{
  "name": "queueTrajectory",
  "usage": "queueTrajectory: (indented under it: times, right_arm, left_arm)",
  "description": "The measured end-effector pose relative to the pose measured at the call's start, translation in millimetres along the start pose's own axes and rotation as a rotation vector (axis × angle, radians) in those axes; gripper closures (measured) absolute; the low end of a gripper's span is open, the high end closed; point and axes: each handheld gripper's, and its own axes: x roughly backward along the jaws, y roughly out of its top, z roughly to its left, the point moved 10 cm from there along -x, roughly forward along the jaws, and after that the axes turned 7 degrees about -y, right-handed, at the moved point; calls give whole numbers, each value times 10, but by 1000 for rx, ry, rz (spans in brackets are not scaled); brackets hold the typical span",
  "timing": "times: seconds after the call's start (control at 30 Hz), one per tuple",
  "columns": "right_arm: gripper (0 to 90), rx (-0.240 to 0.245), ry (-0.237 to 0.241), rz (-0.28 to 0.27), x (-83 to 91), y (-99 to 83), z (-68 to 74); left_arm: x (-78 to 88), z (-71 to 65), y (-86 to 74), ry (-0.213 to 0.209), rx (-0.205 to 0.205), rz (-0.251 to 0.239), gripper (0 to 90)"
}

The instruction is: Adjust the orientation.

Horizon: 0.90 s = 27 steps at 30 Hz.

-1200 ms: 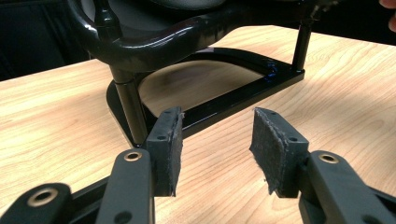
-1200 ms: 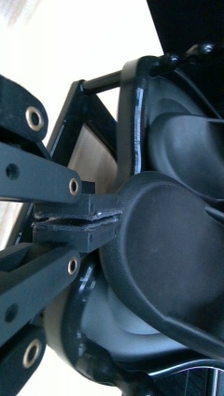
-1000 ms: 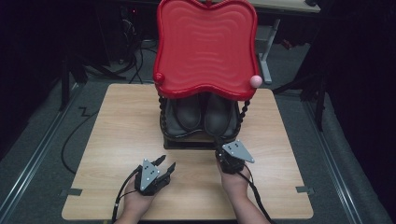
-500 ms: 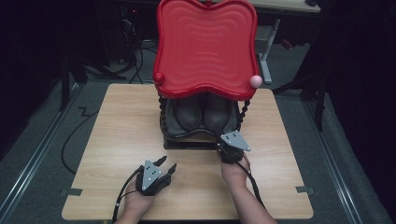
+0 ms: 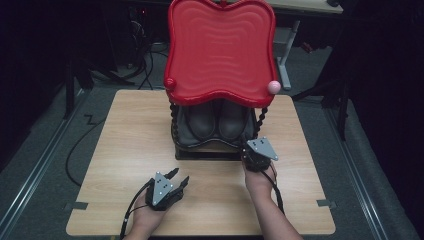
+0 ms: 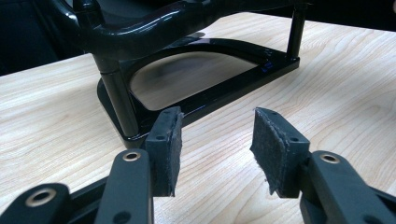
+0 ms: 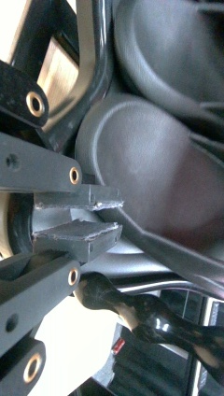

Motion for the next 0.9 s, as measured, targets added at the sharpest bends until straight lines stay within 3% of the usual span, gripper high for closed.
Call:
queueTrajectory:
  times: [0.37,0.6,0.9]
  right_arm:
    - [809,17,10,11,-66,-34,67]
    - [766,8,16,-14,28,31,26]
    - [611,15,104,-23,204,3,136]
  left_arm:
    - [6,16,-6,2,8,-1,527]
    - [2,32,-19,10,6,1,523]
    - [29,85,-28,29,19,-7,485]
